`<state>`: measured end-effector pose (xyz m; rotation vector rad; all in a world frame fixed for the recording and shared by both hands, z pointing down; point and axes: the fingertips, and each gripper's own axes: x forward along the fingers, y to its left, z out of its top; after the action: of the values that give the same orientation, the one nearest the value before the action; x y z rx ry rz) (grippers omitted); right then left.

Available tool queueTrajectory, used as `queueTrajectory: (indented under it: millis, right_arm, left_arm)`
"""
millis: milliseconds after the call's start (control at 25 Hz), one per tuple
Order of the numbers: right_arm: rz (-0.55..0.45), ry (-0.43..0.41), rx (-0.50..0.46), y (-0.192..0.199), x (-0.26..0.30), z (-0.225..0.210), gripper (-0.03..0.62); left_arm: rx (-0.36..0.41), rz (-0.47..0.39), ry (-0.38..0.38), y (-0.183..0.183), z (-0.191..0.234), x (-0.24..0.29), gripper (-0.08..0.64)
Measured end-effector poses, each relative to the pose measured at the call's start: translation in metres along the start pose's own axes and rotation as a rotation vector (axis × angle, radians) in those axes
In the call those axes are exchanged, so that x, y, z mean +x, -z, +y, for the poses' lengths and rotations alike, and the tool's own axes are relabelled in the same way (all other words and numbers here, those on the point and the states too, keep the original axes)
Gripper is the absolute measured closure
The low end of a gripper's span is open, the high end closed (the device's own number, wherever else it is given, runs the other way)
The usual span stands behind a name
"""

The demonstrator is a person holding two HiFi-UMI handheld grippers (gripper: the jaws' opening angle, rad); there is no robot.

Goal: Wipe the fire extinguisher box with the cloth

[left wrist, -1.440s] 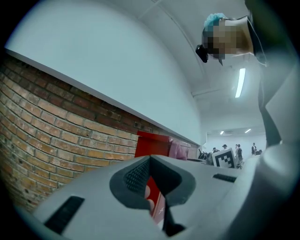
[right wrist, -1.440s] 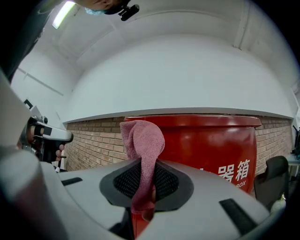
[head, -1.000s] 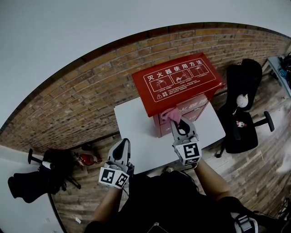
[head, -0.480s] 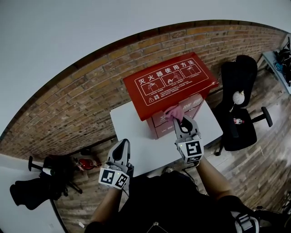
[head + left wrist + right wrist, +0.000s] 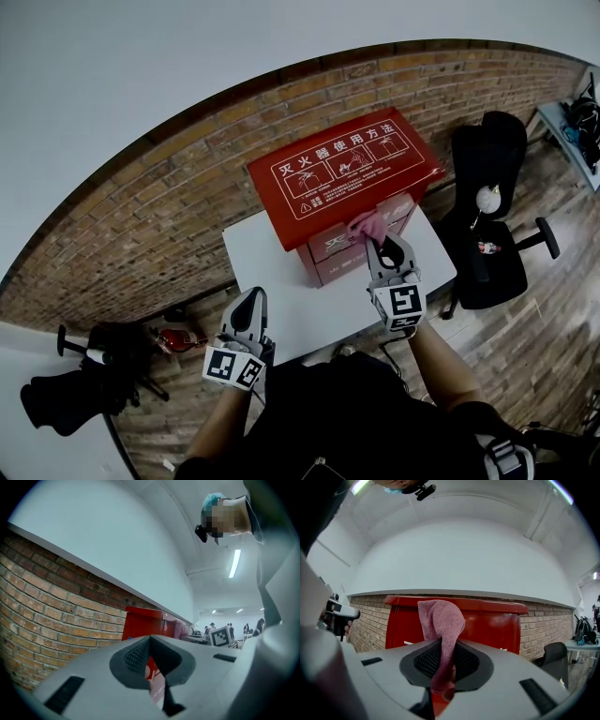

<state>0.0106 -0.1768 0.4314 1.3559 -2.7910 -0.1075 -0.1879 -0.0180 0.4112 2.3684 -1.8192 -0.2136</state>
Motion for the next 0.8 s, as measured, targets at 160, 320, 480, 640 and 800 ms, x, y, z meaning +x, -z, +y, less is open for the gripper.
queueTrajectory:
  millis: [160,320,480,640,800]
  right_arm:
    - [0.004,0.01,-0.011,0.002,-0.001,-0.01,0.523]
    - [0.004,0.029,-0.026,0.003,-0.002,-0.025,0.523]
    - [0.005,0.048,-0.037,0.004,-0.002,-0.038,0.523]
    - [0.017,0.077,-0.033,0.01,-0.002,-0.053,0.523]
    - [0.019,0.115,-0.036,0.012,-0.003,-0.072,0.523]
  left_arm:
    - [0.0,0.001,-0.003,0.001,0.0,0.0,0.511]
    - [-0.001,0.01,-0.003,0.005,-0.003,0.002,0.511]
    - [0.0,0.016,-0.002,0.008,-0.005,0.003,0.512]
    - [0.001,0.017,-0.001,0.009,-0.006,0.005,0.511]
    - [0.002,0.019,0.0,0.01,-0.008,0.006,0.512]
